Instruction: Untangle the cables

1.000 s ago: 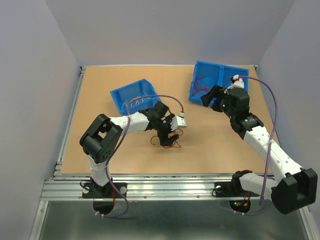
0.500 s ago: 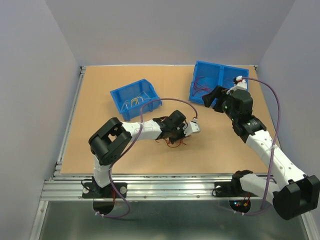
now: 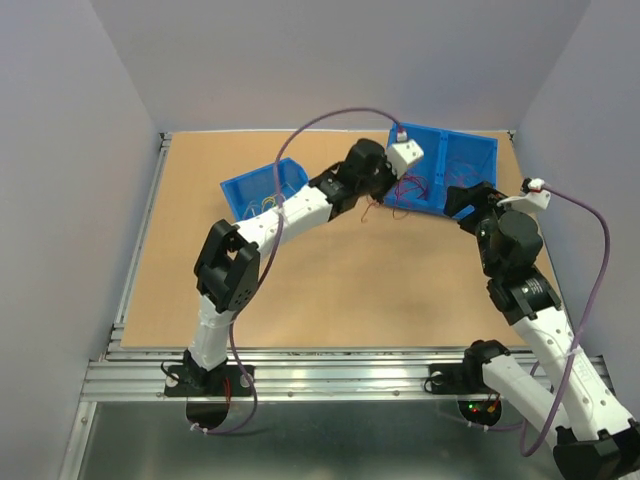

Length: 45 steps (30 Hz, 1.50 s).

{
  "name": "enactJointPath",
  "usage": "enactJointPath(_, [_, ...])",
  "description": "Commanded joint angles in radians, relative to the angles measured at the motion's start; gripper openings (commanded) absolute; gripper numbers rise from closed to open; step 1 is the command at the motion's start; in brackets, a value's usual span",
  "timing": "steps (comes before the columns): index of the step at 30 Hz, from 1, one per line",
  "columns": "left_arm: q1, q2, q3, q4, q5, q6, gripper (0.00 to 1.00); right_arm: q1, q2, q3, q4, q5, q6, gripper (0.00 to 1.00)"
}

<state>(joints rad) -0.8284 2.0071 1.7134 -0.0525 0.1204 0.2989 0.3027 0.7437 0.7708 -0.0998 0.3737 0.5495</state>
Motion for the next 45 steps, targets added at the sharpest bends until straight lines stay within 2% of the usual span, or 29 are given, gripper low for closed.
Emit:
enactJointPath(1, [0.086, 0.056, 0.233, 0.085, 0.1, -0.148, 0.0, 0.0, -0.059, -0.031, 0.037, 0.16, 0.024, 0.81])
enactJointPath(2, [0.122, 0.099, 0.273, 0.112, 0.167, -0.208, 0.0, -0.001, -0.067, -0.034, 0.035, 0.168, 0.024, 0.81])
enactJointPath(5, [0.17, 0.203, 0.415, 0.205, 0.228, -0.353, 0.0, 0.001, -0.092, -0.038, 0.037, 0.18, 0.023, 0.81])
enactJointPath(6, [0.193, 0.229, 0.481, 0.233, 0.281, -0.38, 0.0, 0.001, -0.092, -0.038, 0.037, 0.18, 0.021, 0.81])
enactJointPath(9, [0.206, 0.332, 0.607, 0.299, 0.324, -0.423, 0.0, -0.001, -0.092, -0.034, 0.037, 0.169, 0.023, 0.81])
enactJointPath(14, [0.201, 0.403, 0.621, 0.482, 0.392, -0.452, 0.0, -0.001, -0.095, -0.034, 0.035, 0.159, 0.024, 0.81])
enactJointPath(18, [0.189, 0.449, 0.669, 0.517, 0.42, -0.434, 0.0, -0.001, -0.09, -0.036, 0.037, 0.143, 0.027, 0.81])
enactJointPath(28, [0.129, 0.486, 0.664, 0.53, 0.366, -0.369, 0.0, -0.001, -0.092, -0.039, 0.037, 0.133, 0.032, 0.81])
enactJointPath(33, [0.127, 0.547, 0.657, 0.519, 0.171, -0.374, 0.0, -0.001, -0.093, -0.041, 0.037, 0.126, 0.035, 0.81])
enactJointPath(38, [0.13, 0.601, 0.666, 0.467, 0.107, -0.353, 0.0, 0.001, -0.099, -0.042, 0.035, 0.117, 0.035, 0.81])
enactJointPath(39, [0.132, 0.604, 0.664, 0.458, 0.093, -0.347, 0.2, 0.0, -0.101, -0.042, 0.037, 0.12, 0.033, 0.81])
enactJointPath(40, [0.132, 0.604, 0.664, 0.45, 0.087, -0.346, 0.2, -0.001, -0.101, -0.042, 0.037, 0.12, 0.033, 0.81])
enactJointPath(41, [0.13, 0.598, 0.663, 0.435, 0.082, -0.337, 0.46, -0.001, -0.099, -0.042, 0.037, 0.119, 0.033, 0.81])
enactJointPath(42, [0.132, 0.587, 0.655, 0.431, 0.084, -0.33, 0.53, 0.001, -0.099, -0.042, 0.037, 0.12, 0.033, 0.81])
enactJointPath(43, [0.132, 0.57, 0.643, 0.431, 0.084, -0.32, 0.66, 0.0, -0.096, -0.042, 0.037, 0.122, 0.032, 0.81])
enactJointPath(45, [0.132, 0.503, 0.615, 0.434, 0.081, -0.304, 0.76, -0.001, -0.09, -0.042, 0.037, 0.122, 0.032, 0.81])
